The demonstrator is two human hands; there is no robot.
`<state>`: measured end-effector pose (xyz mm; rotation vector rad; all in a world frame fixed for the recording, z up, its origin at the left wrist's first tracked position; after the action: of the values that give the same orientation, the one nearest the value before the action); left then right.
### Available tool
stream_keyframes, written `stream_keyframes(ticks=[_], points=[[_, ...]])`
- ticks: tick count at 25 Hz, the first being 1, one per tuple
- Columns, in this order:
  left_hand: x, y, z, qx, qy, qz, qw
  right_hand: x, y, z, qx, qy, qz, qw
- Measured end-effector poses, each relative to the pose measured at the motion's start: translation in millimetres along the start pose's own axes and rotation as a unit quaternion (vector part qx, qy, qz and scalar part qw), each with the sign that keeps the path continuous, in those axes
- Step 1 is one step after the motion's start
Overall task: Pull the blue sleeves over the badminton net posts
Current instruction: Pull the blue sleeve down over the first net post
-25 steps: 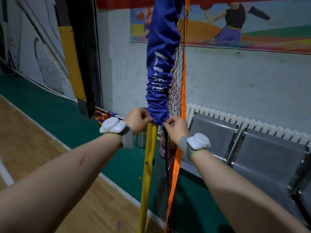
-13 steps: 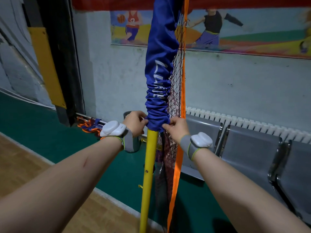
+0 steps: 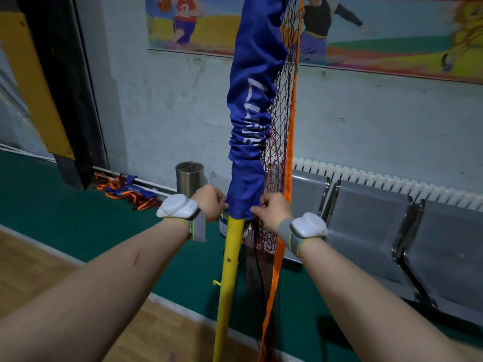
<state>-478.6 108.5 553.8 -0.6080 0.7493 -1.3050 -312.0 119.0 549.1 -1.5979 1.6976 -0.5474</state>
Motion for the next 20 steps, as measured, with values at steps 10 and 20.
stream_keyframes(ticks=[10,20], points=[[-1.5,-21.2,21.5,0.096,0.06,0.083,0.99,7.7,-28.1,-24.7,-0.093,-0.046,0.094,0.99],[0.3,-7.3,7.6,0.012,0.074,0.054,0.996,5.0,-6.5,-11.7,-0.025,-0.038,0.054,0.997]])
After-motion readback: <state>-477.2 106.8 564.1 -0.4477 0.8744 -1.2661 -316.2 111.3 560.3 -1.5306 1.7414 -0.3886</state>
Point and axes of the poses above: each hand's wrist, its own x-axis away from the middle knuckle, its own y-axis out of the palm, z = x × y, the point moved 2 cm from there along -x, towards the middle knuckle, and after that the axes turned 3 degrees about z, right-handed, at the moved point
